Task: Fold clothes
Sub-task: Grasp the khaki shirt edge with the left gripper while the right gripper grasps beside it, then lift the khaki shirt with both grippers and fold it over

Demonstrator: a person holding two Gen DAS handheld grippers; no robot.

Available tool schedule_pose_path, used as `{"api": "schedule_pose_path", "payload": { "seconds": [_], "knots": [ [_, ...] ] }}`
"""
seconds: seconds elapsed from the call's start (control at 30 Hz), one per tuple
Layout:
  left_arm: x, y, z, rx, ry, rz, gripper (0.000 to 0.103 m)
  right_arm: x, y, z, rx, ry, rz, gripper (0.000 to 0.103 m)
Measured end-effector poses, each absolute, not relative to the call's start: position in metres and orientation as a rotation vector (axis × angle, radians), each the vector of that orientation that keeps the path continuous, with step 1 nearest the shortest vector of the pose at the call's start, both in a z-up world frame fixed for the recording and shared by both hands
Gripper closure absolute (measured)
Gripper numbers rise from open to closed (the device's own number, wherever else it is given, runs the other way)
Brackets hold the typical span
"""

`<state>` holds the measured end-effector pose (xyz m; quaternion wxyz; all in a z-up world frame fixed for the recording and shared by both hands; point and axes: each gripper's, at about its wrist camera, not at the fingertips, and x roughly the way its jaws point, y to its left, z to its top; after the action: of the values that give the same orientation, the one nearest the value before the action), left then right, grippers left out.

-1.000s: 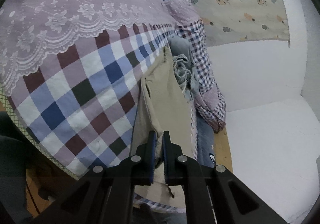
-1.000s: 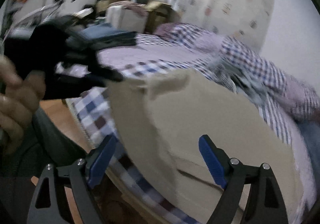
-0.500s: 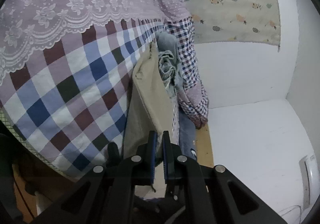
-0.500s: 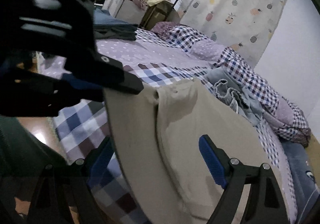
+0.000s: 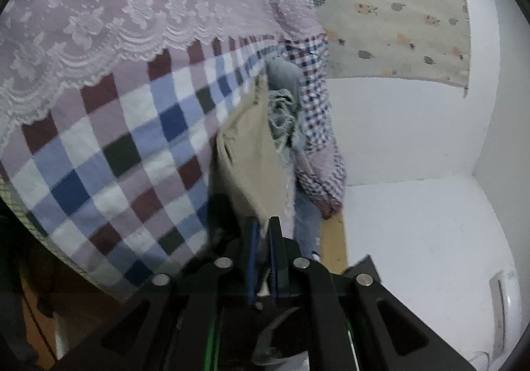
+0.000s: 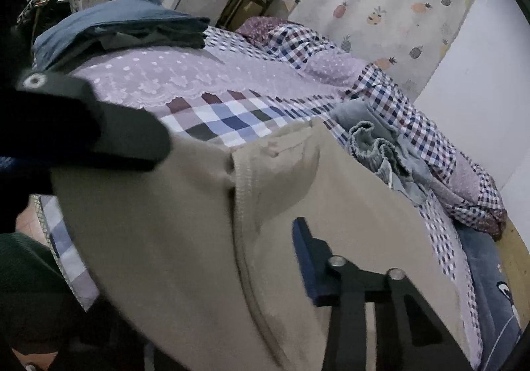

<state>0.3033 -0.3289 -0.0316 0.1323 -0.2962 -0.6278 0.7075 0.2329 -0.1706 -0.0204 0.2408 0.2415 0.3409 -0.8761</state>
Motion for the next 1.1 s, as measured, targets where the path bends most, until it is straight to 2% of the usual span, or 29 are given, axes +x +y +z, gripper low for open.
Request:
{"api": "schedule_pose_path", "payload": {
  "seconds": [0.03, 0.07, 0.1, 0.13, 0.2, 0.3, 0.53, 0.73, 1.1],
  "knots": [
    [0.303, -0.332, -0.031, -0.871, -1.827, 2.073, 0.097, 0.231, -0.17, -0.021, 0.667, 0.929, -2.391, 0.082],
    [0.302, -0.336, -0.031, -0.884, -1.835, 2.092, 0.094, 0.229, -0.17, -0.02, 0.673, 0.922, -2.387, 0.094],
    [0.3, -0.338, -0.031, -0.896, -1.84, 2.11, 0.08, 0.227, -0.169, -0.019, 0.678, 0.916, -2.382, 0.099],
    [0.298, -0.341, -0.03, -0.908, -1.835, 2.128, 0.059, 0.227, -0.168, -0.018, 0.681, 0.908, -2.379, 0.099],
    [0.289, -0.344, -0.027, -0.896, -1.817, 2.154, 0.042, 0.23, -0.166, -0.015, 0.678, 0.888, -2.374, 0.099],
    [0.264, -0.343, -0.016, -0.909, -1.713, 2.193, 0.028, 0.236, -0.162, -0.007, 0.669, 0.857, -2.373, 0.099],
    [0.172, -0.328, -0.001, -1.128, -1.309, 2.262, 0.026, 0.235, -0.149, 0.011, 0.676, 0.781, -2.38, 0.099],
    [0.099, -0.31, 0.001, -1.218, -1.118, 2.222, 0.026, 0.235, -0.145, 0.016, 0.686, 0.753, -2.366, 0.099],
    [0.018, -0.307, -0.014, -1.232, -1.041, 2.153, 0.026, 0.233, -0.134, 0.024, 0.716, 0.704, -2.34, 0.099]
  ]
}}
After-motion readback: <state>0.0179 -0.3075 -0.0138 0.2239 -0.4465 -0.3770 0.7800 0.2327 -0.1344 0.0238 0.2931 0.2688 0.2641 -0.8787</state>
